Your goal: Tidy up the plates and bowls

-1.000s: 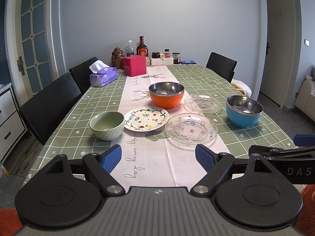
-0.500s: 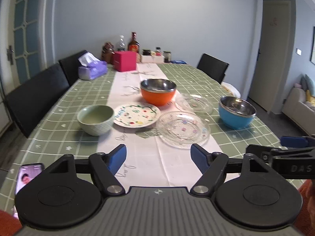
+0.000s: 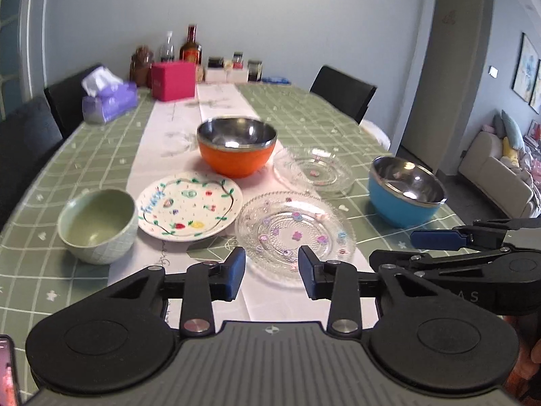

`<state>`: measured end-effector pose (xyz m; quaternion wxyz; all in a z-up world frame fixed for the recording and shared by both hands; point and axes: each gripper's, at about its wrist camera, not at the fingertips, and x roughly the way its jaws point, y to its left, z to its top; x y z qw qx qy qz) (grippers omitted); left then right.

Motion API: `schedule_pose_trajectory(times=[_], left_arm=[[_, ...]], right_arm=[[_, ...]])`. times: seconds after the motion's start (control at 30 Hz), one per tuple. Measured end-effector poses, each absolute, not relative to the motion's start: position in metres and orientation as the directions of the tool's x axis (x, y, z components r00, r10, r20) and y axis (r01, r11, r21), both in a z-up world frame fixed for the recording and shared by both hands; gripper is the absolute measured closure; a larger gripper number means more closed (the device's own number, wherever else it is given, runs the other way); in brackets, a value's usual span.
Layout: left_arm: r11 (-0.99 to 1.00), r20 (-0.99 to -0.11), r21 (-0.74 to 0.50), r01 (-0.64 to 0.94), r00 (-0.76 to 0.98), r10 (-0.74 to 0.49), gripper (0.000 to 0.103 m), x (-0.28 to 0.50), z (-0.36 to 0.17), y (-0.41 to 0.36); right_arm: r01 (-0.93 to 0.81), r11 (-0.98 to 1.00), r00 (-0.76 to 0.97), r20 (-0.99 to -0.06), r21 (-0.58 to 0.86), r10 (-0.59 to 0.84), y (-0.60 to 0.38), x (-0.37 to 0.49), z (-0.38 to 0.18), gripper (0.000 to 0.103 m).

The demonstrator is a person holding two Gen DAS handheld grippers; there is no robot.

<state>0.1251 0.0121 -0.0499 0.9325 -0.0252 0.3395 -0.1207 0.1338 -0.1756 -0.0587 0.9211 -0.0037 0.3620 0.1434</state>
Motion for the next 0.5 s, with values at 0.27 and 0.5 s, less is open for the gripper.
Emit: schedule_pose_trajectory(times=[0.27, 0.5], left_arm=[[0.938, -0.718, -0.318, 0.136, 0.612, -0.332, 0.070, 0.192, -0.084, 0.036], [0.927, -0.738, -0.364, 0.093, 0.578, -0.348, 0.074, 0.221, -0.099, 0.043]], right_arm=[[-0.122, 0.953, 0.580, -0.759, 0.276, 0.295, -0.187, 0.212, -0.088, 0.053], [-0.067, 0.951, 0.534, -0.794, 0.302, 0.290, -0.187, 0.247, -0.106, 0.065]])
